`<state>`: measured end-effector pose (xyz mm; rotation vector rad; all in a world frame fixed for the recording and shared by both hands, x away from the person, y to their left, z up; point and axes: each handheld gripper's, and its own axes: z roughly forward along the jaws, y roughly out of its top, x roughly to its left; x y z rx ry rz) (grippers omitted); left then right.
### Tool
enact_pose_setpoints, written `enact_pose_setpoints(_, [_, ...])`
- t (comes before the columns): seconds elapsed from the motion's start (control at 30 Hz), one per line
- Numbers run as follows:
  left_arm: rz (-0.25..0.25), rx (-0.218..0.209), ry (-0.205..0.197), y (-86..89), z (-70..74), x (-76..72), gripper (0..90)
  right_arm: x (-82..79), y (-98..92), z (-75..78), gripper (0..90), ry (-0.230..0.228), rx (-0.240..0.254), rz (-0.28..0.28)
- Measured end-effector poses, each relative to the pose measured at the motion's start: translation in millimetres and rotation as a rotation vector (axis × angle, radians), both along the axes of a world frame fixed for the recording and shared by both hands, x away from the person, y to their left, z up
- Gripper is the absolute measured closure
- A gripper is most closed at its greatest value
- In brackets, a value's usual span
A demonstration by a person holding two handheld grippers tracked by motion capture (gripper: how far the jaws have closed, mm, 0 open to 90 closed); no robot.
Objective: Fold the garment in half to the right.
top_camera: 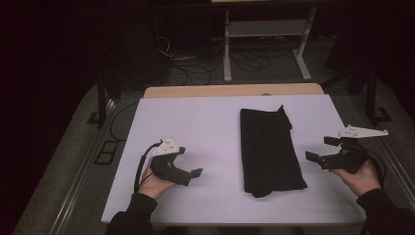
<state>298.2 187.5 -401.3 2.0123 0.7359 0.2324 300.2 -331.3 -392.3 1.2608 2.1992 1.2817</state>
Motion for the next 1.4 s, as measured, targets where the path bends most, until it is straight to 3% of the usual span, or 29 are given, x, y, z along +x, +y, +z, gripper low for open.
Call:
enact_pose_setpoints(0.67, [0.128, -0.067, -0.028, 47.5, -7.6, -3.9, 0.0, -17.0, 1.3, -7.8, 0.0, -0.015, 0.018, 0.017])
enact_pose_setpoints(0.97, [0.188, -0.069, -0.014, 65.7, -20.2, -2.7, 0.0, -24.4, 0.8, -16.8, 0.0, -0.002, 0.014, 0.02])
enact_pose_setpoints(1.4, [0.276, -0.096, -0.037, 89.2, -24.2, -7.0, 0.0, -37.1, -3.8, -26.4, 0.0, -0.008, 0.015, 0.02])
